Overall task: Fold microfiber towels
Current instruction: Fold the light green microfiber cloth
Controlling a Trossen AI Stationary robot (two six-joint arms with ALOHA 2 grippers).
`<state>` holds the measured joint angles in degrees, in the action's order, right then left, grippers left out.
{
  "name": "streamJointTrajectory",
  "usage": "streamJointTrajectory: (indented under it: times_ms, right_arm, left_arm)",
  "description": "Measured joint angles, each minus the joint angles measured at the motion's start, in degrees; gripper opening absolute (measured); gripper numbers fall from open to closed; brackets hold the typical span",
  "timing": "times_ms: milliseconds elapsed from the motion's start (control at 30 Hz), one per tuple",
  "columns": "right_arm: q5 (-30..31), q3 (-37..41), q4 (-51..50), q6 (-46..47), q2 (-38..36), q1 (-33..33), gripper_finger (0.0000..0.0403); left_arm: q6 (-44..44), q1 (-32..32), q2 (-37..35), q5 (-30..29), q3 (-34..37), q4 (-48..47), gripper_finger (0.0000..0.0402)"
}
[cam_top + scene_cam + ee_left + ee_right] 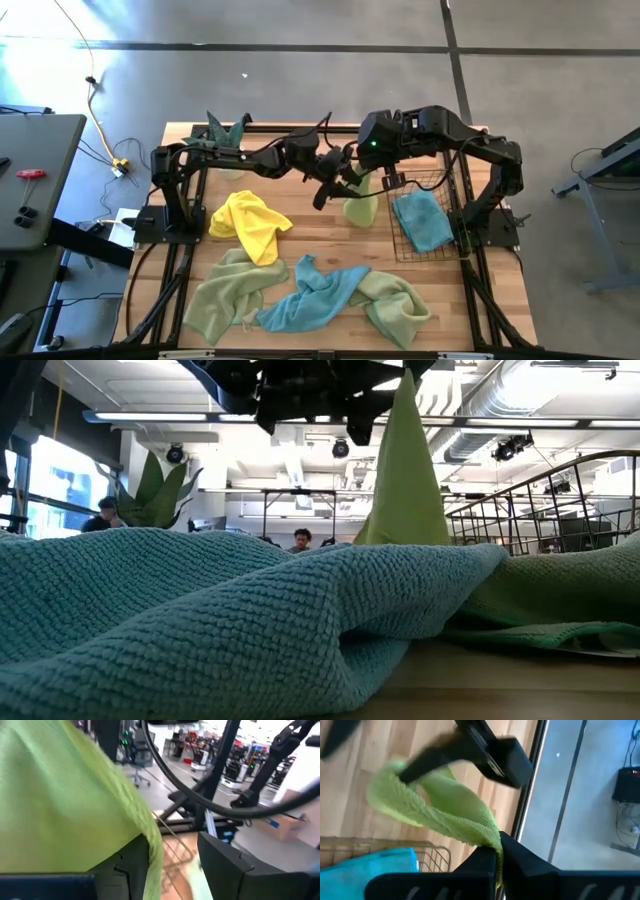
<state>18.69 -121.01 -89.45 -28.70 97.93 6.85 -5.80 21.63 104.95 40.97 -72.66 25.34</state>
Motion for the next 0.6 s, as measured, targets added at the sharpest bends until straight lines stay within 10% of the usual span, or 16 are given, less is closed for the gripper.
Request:
streamJointTrajectory:
  times_ms: [367,600]
  right_arm:
    - [4.4,0.0,-0.4,0.4,0.0,0.0,0.0000]
    - [6.8,0.0,-0.2,1.8,0.0,0.0,0.0000]
  left_arm:
    - [2.9,-3.9,0.0,-0.4,0.0,-7.6,0.0156]
    - [7.8,-7.6,0.7,-21.7,0.1,-12.8,0.0156]
